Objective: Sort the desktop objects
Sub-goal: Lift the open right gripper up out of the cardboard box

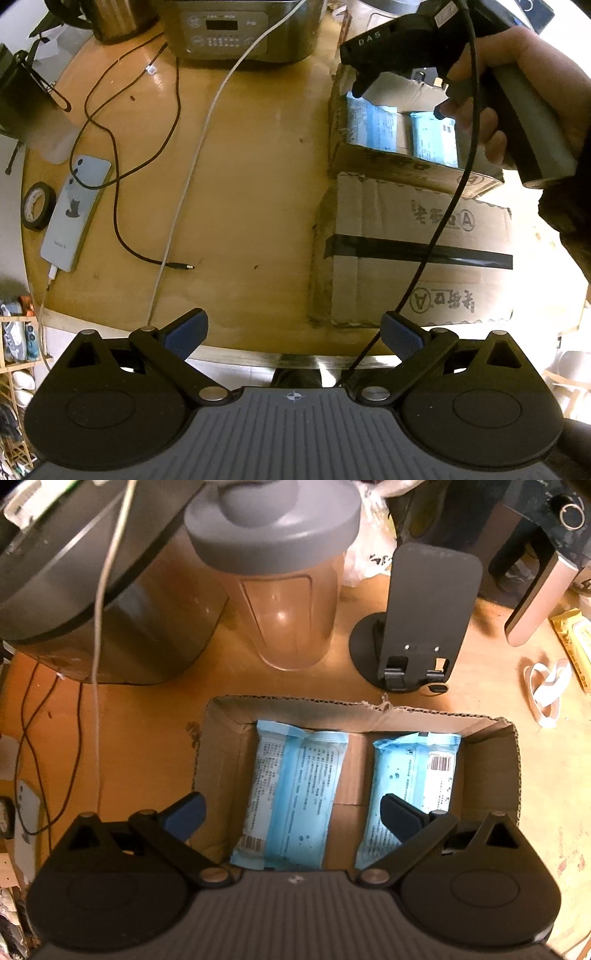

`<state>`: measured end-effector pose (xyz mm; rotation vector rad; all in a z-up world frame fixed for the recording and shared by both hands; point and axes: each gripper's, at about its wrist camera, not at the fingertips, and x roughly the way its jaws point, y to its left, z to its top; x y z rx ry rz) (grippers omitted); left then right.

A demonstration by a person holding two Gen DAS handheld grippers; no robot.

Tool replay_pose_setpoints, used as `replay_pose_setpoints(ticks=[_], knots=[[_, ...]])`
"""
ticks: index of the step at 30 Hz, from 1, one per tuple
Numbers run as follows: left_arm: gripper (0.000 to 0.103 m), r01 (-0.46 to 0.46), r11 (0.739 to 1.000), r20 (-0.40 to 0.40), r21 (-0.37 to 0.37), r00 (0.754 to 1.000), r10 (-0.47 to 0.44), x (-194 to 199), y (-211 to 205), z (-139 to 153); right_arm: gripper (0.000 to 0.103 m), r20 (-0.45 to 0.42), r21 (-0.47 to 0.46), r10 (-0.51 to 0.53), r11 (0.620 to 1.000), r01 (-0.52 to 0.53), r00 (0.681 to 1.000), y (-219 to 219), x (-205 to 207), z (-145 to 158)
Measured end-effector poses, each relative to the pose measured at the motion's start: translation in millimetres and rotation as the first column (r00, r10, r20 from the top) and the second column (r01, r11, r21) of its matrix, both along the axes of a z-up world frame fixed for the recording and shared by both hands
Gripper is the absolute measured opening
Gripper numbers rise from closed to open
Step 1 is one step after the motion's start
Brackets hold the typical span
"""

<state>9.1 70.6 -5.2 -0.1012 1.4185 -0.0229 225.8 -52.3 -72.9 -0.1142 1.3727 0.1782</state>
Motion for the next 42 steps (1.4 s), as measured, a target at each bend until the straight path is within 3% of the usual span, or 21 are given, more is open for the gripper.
replay_pose_setpoints(ticks=[42], knots=[[0.102,0.048,0.999,0.005,-0.017,0.999,-0.048,-1.3,-46.8,-1.5,0.103,0.037,-0.034,-0.074,0.997,0.075,0.997,-90.0,-2.8,21.5]])
